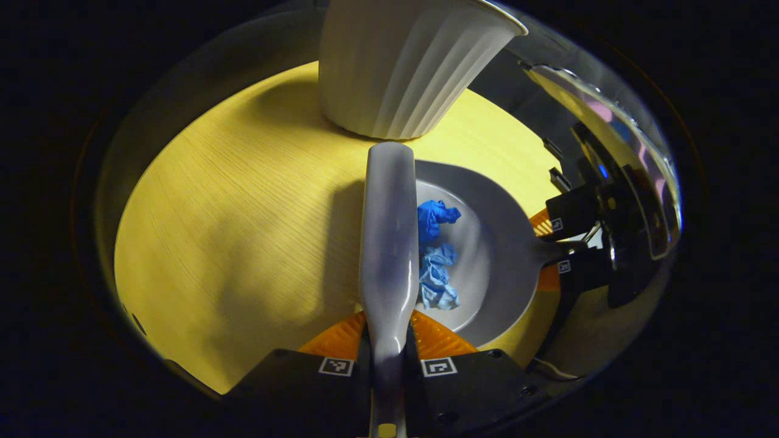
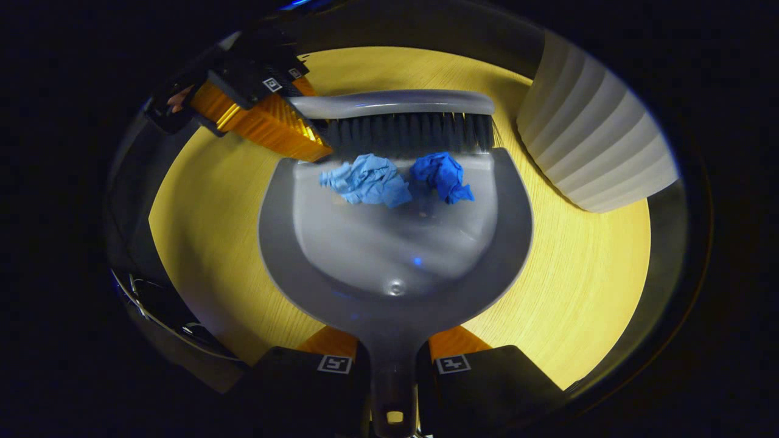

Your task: Pick up the small broom and dustpan from the desktop, sweep the trash into the dustpan with the broom, and then empty the trash into the garbage bin.

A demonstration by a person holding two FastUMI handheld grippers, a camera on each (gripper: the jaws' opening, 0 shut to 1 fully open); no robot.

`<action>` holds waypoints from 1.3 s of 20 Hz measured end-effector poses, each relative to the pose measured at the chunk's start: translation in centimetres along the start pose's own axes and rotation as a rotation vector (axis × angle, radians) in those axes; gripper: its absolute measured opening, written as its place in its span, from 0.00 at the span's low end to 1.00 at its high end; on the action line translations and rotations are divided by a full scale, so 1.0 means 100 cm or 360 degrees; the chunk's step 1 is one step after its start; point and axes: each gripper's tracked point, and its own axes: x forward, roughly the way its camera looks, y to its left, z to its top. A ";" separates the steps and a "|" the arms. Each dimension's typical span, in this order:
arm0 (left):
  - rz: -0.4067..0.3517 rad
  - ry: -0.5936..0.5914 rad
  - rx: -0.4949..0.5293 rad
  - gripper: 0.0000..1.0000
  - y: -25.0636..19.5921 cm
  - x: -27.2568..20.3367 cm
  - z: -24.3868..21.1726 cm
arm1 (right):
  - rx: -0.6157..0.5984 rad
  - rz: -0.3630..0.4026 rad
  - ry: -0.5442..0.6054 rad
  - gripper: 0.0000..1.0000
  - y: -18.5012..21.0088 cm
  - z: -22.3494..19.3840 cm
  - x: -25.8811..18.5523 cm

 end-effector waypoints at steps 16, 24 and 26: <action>0.0526 -0.0188 -0.0883 0.26 0.074 -0.023 -0.120 | 0.0279 -0.0133 -0.0114 0.35 -0.038 -0.027 -0.086; 0.0521 -0.0212 -0.0906 0.26 0.073 -0.011 -0.133 | 0.0613 -0.0381 -0.0313 0.35 -0.078 0.009 -0.203; 0.0509 -0.0219 -0.0882 0.26 0.073 -0.011 -0.133 | 0.0662 -0.0481 -0.0371 0.35 -0.101 0.027 -0.232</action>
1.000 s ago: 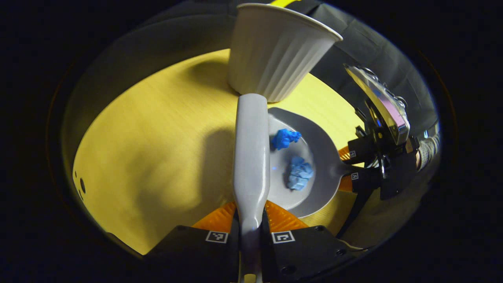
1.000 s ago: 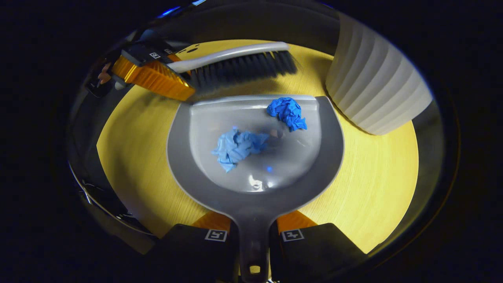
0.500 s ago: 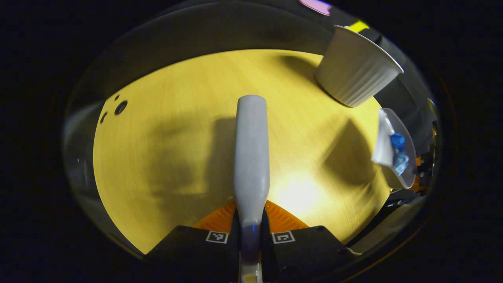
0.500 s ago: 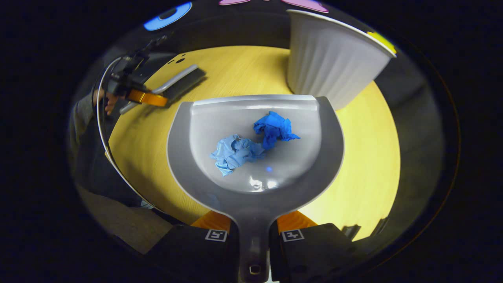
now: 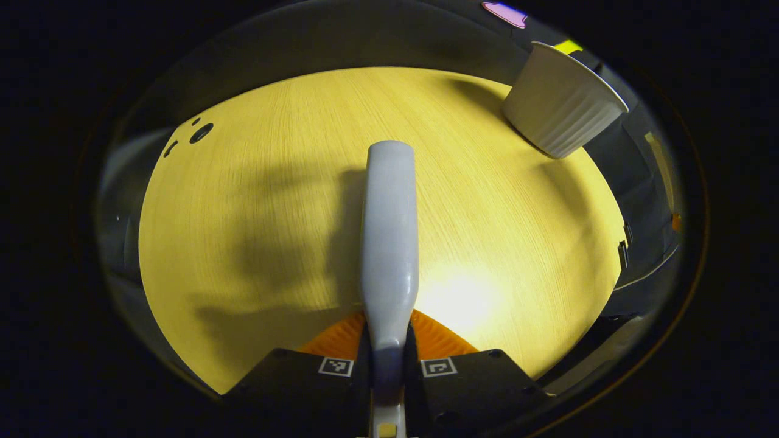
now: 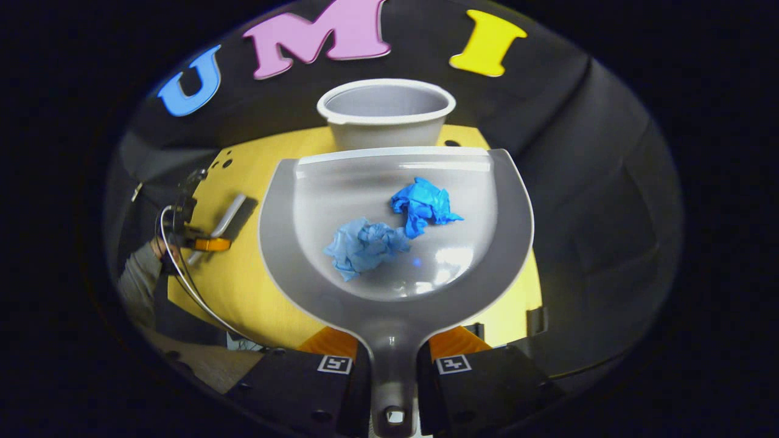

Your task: Pick up the small broom and dustpan from the desktop, sweep the trash into the dustpan with the broom, and then empty the trash into the garbage bin.

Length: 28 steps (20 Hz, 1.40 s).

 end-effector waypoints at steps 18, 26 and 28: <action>-0.0054 -0.0040 0.0049 0.26 -0.003 0.002 -0.004 | -0.0871 -0.0625 -0.0042 0.41 -0.079 0.223 0.018; -0.0034 -0.0047 0.0025 0.26 -0.003 0.002 -0.003 | -0.1322 -0.0743 0.0109 0.35 -0.077 0.236 0.045; -0.0027 -0.0047 0.0028 0.26 -0.003 0.002 -0.003 | -0.1441 -0.0757 0.0130 0.35 -0.084 0.240 0.036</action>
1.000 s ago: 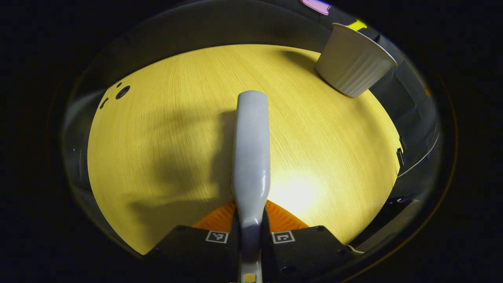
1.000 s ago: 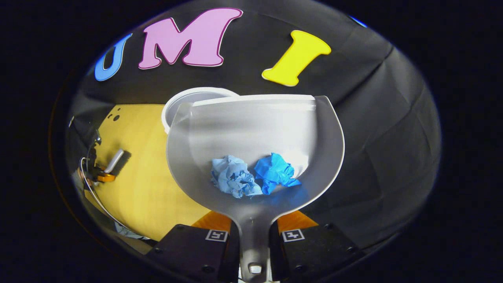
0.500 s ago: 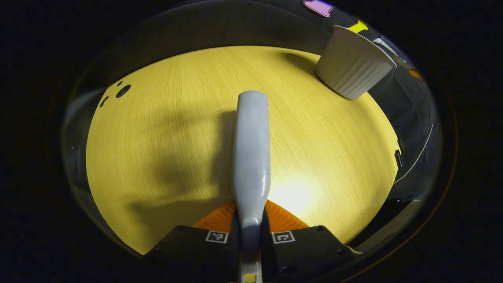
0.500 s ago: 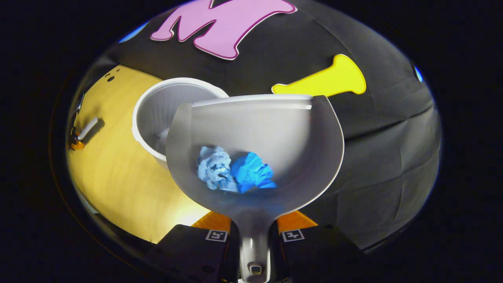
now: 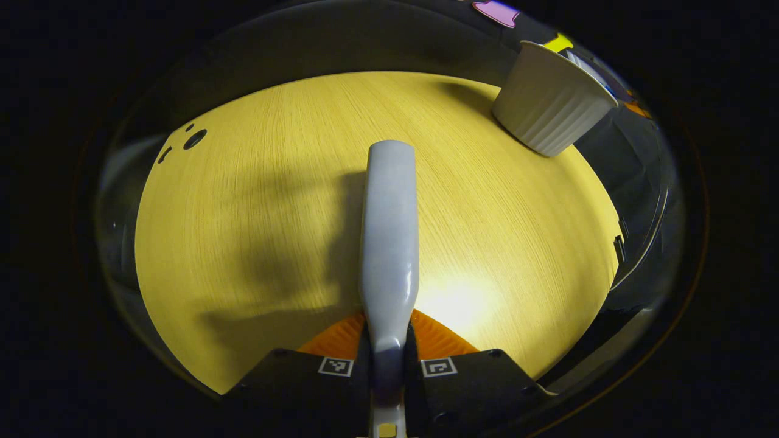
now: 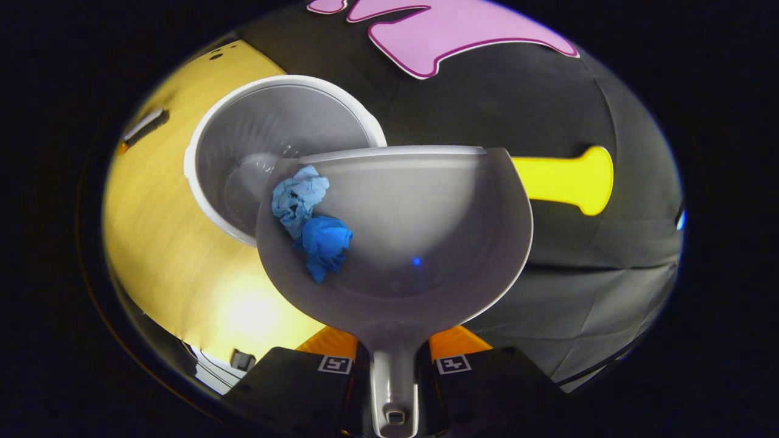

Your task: Pick up the small broom and dustpan from the desktop, sweep the trash into the dustpan with the broom, and then empty the trash into the garbage bin.

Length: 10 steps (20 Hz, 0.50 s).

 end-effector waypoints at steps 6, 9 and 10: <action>0.0004 -0.0006 0.0013 0.26 0.000 0.001 0.002 | -0.0317 -0.0052 -0.0006 0.35 -0.009 0.013 -0.005; -0.0003 -0.0013 0.0011 0.26 0.000 0.001 0.002 | -0.0430 -0.0081 -0.0003 0.35 -0.009 0.022 -0.006; -0.0006 -0.0016 0.0011 0.26 0.000 0.001 0.002 | -0.0462 -0.0093 -0.0007 0.35 -0.009 0.025 -0.006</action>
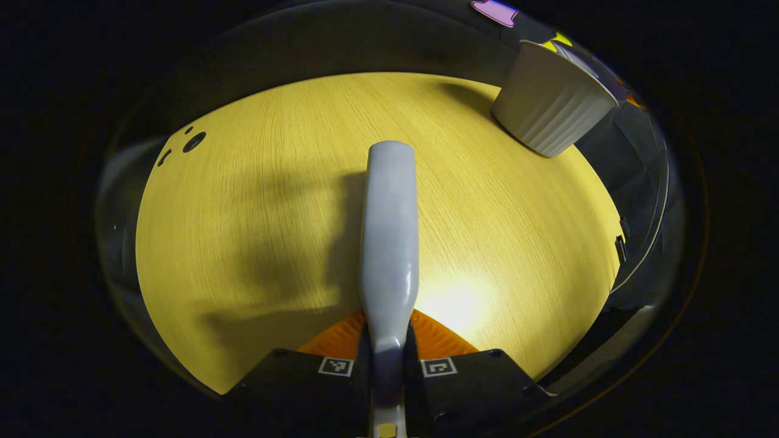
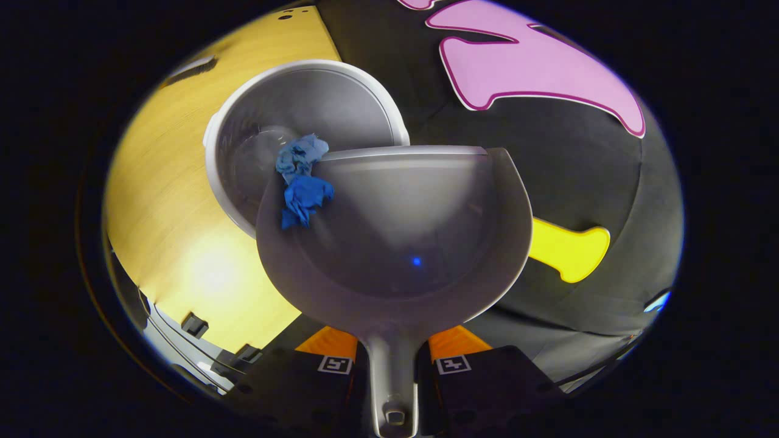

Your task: Pick up the small broom and dustpan from the desktop, sweep the trash into the dustpan with the broom, and then empty the trash into the garbage bin.

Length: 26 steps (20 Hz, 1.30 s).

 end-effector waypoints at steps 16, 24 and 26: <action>0.0003 0.0004 -0.0010 0.27 0.000 0.001 -0.002 | 0.1219 0.0382 -0.0188 0.31 0.036 -0.004 0.000; 0.0010 0.0026 -0.0018 0.27 0.000 0.002 -0.004 | 0.1651 0.0577 -0.0468 0.35 0.059 0.007 -0.003; 0.0014 0.0037 -0.0007 0.28 0.001 0.001 -0.004 | 0.1651 0.0631 -0.0530 0.35 0.068 0.011 -0.003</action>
